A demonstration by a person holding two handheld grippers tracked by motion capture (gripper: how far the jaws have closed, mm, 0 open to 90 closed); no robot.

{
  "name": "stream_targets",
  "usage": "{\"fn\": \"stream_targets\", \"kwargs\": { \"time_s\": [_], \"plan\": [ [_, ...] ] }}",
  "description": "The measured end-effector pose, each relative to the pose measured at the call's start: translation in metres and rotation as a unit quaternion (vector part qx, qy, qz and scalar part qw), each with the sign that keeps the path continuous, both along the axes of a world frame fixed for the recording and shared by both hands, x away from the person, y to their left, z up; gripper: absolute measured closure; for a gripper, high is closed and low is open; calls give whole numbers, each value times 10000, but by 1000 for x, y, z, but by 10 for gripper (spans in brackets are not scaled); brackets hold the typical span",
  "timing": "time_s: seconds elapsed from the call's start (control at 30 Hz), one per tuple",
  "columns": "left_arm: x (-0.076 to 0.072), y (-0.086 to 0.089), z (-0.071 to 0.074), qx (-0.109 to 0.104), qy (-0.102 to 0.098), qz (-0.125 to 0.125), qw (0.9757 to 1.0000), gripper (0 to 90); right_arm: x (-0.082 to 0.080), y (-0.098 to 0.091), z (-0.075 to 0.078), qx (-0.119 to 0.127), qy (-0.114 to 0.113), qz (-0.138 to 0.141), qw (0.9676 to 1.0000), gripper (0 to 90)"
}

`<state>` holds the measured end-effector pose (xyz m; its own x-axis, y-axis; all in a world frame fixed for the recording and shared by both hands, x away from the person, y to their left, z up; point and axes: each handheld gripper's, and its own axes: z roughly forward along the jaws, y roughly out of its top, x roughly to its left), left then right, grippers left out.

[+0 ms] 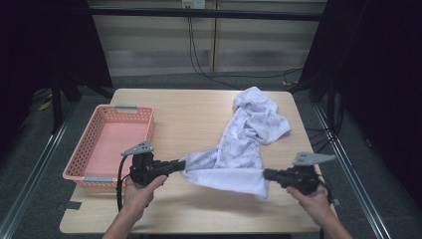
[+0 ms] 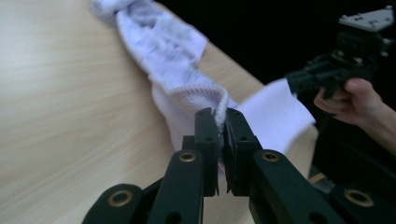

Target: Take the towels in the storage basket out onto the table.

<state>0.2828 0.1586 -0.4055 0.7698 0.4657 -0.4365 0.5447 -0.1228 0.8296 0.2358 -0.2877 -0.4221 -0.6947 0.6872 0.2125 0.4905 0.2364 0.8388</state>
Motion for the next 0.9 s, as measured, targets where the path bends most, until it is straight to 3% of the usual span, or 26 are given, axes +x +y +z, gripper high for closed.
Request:
{"fn": "stream_targets", "kwargs": {
  "time_s": [0.03,0.07,0.1,0.13,0.17,0.2,0.23,0.3,0.33,0.37,0.4,0.43,0.47,0.5,0.57,0.6,0.63,0.67,0.73,0.77,0.8,0.83,0.87,0.9],
  "plan": [
    [-1,-1,10,-79,-83,-39,9999,857,1,-8,12,46,-114,-75,9999,855],
    [-2,-2,21,-221,-165,-110,9996,859,4,-20,36,179,-394,-190,9989,855],
    [-3,-5,45,-401,-409,-146,9983,859,6,-25,49,237,-505,-233,9982,855],
    [-3,-8,57,-440,-557,-159,9974,860,9,-28,62,253,-660,-268,9971,855],
    [-3,-8,57,-440,-557,-159,9974,860,9,-28,62,253,-660,-268,9971,855],
    [1,-14,81,-475,-806,-99,9956,861,17,-32,87,294,-918,-350,9947,855],
    [4,-17,92,-590,-878,-69,9944,860,22,-33,100,315,-1038,-401,9933,855],
    [13,-22,111,-590,-1112,68,9920,861,35,-36,124,350,-1245,-502,9903,855],
    [13,-22,111,-590,-1112,68,9920,861,35,-36,124,350,-1245,-502,9903,855],
    [19,-25,120,-522,-1186,156,9914,861,43,-38,135,352,-1330,-585,9888,855],
    [32,-28,132,-595,-1250,289,9900,863,61,-43,155,400,-1401,-743,9865,855],
    [32,-28,132,-595,-1250,289,9900,864,61,-43,155,400,-1401,-743,9865,855],
    [41,-34,146,-676,-1394,325,9874,865,78,-48,176,496,-1523,-864,9833,856],
    [44,-36,153,-682,-1467,363,9862,865,84,-49,187,540,-1615,-946,9808,856],
    [49,-40,168,-700,-1560,453,9842,865,94,-49,210,576,-1782,-1041,9768,857],
    [49,-40,168,-700,-1560,453,9842,866,97,-48,220,584,-1865,-1064,9749,857],
    [48,-40,178,-721,-1640,542,9823,866,99,-47,228,579,-1937,-1046,9737,857],
    [46,-38,179,-725,-1659,553,9819,865,98,-45,232,569,-1957,-1019,9737,857],
    [44,-35,176,-668,-1652,531,9826,863,94,-44,226,529,-1901,-906,9761,857],
    [41,-32,170,-576,-1612,547,9837,863,94,-44,226,529,-1901,-906,9761,857],
    [36,-28,152,-480,-1440,476,9873,861,88,-44,203,561,-1738,-771,9801,857],
    [36,-28,152,-480,-1440,476,9873,860,85,-43,193,519,-1639,-748,9823,857],
    [28,-24,122,-258,-1186,417,9917,860,79,-40,173,491,-1501,-658,9853,856],
    [24,-22,107,-190,-1057,406,9934,858,73,-38,157,456,-1375,-546,9879,857]
  ]
}}
